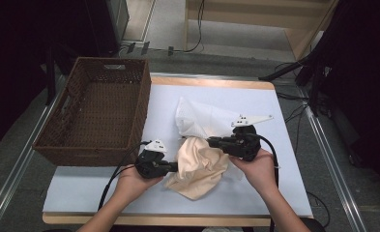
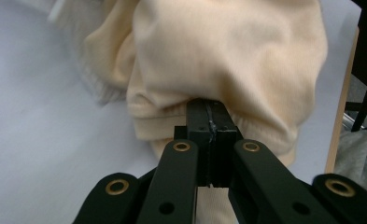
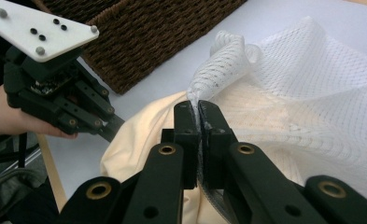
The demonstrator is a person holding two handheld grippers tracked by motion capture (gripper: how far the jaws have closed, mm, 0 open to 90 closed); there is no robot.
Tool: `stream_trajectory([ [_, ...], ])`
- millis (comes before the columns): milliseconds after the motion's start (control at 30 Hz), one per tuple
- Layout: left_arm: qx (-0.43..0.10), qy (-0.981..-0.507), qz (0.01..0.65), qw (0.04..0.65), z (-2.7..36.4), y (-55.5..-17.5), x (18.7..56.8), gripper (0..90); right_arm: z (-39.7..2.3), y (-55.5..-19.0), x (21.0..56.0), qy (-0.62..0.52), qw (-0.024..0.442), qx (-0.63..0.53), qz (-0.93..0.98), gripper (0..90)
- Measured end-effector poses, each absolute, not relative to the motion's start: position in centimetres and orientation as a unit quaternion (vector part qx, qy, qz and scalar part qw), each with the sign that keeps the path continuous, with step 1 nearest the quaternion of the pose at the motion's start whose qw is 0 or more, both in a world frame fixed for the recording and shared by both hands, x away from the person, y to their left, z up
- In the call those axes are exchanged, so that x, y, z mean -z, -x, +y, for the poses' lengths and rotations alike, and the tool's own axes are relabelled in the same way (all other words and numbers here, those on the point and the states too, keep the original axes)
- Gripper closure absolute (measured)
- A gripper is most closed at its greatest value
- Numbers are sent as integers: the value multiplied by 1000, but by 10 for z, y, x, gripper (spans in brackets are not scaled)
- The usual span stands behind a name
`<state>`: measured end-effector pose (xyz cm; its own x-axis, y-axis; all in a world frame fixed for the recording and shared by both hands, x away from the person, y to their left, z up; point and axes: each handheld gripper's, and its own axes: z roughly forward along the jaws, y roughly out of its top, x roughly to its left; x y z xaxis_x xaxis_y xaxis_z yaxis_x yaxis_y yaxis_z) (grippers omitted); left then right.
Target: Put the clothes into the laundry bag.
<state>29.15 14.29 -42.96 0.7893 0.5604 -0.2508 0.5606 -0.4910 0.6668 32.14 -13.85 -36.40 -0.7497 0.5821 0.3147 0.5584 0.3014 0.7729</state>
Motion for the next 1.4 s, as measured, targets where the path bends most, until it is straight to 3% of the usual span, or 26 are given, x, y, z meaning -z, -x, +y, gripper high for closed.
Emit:
stream_trajectory([
  [700,-11,-862,296,411,90,-308,414,894,-141,-316,364,-363,12,-477,801,880],
  [1400,-27,-858,318,402,59,-339,402,894,-138,-310,357,-351,5,-486,801,881],
])
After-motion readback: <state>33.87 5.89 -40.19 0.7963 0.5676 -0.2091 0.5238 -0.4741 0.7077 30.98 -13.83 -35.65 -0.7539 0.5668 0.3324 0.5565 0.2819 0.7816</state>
